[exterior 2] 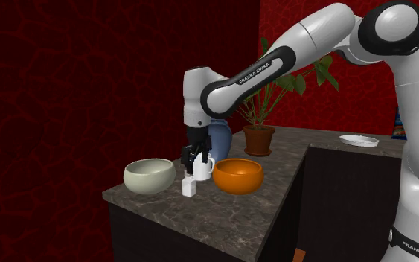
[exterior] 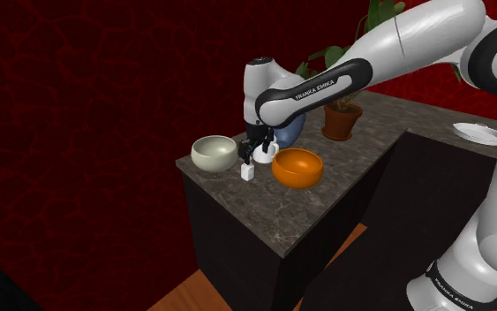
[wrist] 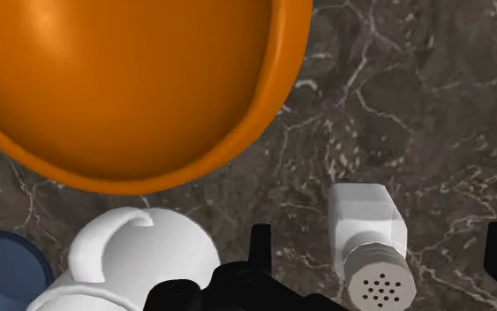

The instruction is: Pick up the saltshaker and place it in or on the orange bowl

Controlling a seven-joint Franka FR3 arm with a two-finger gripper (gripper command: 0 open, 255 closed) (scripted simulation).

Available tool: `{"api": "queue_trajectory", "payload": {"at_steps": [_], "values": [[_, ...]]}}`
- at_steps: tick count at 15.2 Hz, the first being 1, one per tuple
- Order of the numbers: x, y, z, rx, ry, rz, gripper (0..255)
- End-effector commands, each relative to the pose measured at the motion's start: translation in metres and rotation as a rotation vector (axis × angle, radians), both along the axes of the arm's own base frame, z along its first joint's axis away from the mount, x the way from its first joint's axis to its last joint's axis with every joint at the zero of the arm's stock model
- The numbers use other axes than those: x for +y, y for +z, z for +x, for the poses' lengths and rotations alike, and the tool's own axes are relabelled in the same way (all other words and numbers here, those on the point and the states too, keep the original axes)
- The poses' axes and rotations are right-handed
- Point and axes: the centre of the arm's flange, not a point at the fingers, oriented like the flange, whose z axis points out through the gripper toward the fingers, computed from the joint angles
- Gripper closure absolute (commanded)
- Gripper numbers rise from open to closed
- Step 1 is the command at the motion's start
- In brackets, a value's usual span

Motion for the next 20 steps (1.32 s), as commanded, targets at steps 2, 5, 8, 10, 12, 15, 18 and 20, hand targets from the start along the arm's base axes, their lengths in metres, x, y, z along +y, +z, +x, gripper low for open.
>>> {"api": "queue_trajectory", "payload": {"at_steps": [2, 5, 8, 10, 12, 15, 18, 20], "values": [[0.013, -0.019, 0.014, -0.006, 0.003, 0.002, 0], [0.011, -0.034, 0.016, -0.006, 0.003, 0.002, 0], [0.010, -0.050, 0.017, -0.006, 0.003, 0.002, 0], [0.009, -0.053, 0.018, -0.006, 0.003, 0.002, 0], [0.009, -0.053, 0.018, -0.006, 0.003, 0.002, 0], [0.009, -0.053, 0.018, -0.006, 0.003, 0.002, 0], [0.009, -0.053, 0.018, -0.006, 0.003, 0.002, 255], [0.009, -0.053, 0.018, -0.006, 0.003, 0.002, 255]]}}
